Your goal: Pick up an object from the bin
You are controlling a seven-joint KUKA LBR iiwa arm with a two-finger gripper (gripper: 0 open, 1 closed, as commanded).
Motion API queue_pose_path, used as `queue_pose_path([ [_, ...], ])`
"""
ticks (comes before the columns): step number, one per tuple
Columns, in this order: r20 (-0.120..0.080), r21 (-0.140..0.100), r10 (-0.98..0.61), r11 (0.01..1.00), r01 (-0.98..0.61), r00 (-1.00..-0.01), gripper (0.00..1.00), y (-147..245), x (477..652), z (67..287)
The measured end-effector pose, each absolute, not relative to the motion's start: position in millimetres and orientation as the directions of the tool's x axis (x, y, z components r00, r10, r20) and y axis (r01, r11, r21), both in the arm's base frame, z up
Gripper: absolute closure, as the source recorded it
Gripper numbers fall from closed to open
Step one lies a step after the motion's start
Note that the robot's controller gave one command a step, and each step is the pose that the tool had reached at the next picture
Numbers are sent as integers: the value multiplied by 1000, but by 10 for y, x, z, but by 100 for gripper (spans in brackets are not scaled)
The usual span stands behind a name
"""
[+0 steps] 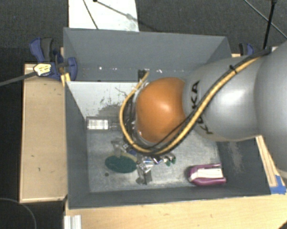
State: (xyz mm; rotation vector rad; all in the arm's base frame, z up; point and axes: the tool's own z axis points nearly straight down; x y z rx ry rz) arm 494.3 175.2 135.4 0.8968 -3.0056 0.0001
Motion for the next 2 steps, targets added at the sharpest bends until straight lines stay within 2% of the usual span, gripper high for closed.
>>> queue_pose_path([
  [1, -1, 2, -499, 867, -499, -867, 0, 1904, 5511, 670],
  [2, 0, 2, -494, 869, -494, -869, 100, 1901, 5496, 699],
])
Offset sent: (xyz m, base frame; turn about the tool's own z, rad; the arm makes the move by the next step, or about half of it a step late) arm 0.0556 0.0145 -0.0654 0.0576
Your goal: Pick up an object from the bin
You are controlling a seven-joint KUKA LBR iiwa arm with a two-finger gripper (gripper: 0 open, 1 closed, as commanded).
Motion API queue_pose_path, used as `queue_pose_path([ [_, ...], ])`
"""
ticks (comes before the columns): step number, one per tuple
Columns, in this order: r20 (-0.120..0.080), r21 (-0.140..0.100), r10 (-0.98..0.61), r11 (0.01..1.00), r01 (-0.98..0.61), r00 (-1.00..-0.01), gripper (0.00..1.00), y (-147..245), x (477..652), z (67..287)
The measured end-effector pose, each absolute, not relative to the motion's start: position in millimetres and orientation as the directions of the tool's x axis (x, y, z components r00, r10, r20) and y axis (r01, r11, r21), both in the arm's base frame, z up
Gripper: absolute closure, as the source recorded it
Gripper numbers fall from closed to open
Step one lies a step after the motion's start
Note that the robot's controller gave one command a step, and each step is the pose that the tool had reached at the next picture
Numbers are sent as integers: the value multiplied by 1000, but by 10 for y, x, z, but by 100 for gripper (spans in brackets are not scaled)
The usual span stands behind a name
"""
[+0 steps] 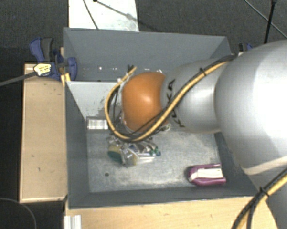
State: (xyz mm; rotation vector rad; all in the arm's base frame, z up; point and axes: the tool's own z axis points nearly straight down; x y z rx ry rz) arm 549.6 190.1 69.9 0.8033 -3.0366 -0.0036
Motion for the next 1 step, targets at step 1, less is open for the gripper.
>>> queue_pose_path([
  [1, -12, -2, -479, 878, -479, -878, 100, 1858, 5597, 2139],
])
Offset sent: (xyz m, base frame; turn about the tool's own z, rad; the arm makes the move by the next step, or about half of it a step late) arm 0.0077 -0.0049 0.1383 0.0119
